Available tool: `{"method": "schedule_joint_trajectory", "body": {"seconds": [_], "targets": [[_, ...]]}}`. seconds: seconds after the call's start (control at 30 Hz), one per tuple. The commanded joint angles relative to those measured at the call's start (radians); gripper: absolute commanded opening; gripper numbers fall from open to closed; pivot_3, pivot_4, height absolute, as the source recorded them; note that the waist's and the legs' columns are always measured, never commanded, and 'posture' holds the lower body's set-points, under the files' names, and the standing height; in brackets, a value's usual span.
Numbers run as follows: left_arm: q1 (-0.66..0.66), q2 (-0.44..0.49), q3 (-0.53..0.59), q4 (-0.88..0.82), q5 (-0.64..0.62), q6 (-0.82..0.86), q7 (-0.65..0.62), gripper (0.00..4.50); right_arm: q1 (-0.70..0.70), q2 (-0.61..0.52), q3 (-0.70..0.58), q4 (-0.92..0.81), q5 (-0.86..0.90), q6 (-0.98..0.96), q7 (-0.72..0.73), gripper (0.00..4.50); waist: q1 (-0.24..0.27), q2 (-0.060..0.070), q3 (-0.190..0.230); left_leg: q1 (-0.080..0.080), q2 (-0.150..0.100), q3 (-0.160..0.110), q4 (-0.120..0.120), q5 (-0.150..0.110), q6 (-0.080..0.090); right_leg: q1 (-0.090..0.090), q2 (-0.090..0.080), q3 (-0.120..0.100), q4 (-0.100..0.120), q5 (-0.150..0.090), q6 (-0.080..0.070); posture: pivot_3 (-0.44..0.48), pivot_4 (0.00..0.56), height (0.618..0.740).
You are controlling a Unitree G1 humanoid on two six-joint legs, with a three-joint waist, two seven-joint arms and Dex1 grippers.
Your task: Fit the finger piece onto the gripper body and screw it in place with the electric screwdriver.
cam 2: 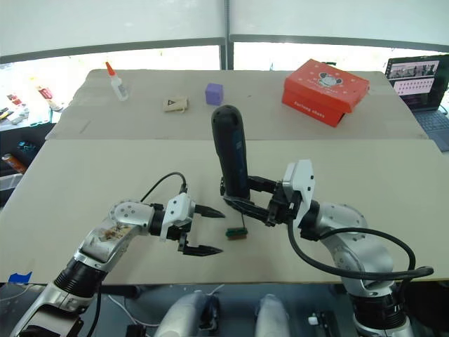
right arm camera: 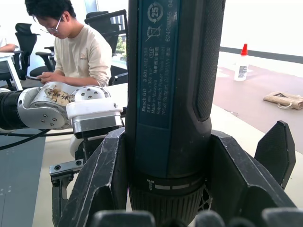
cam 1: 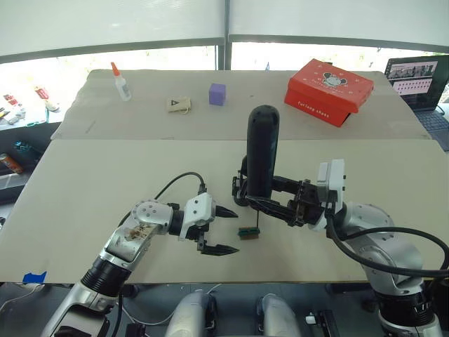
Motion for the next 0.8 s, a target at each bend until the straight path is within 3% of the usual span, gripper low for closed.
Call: {"method": "schedule_joint_trajectory", "body": {"seconds": [0.03,0.8], "targets": [[-0.014,0.001,0.013,-0.015,-0.008,-0.008,-0.002,4.50,0.003,-0.005,-0.026,-0.040,0.012,-0.045,0.011,1.92,0.000,0.000,0.000,0.000,0.000,0.000,0.000,0.000,0.000,0.000,0.000,0.000,0.000,0.000,0.000,0.000,0.150,0.740],[-0.015,0.011,0.019,-0.010,-0.010,-0.005,-0.008,4.50,-0.016,-0.009,-0.050,-0.066,0.044,-0.015,-0.008,1.92,0.000,0.000,0.000,0.000,0.000,0.000,0.000,0.000,0.000,0.000,0.000,0.000,0.000,0.000,0.000,0.000,0.150,0.740]]}}
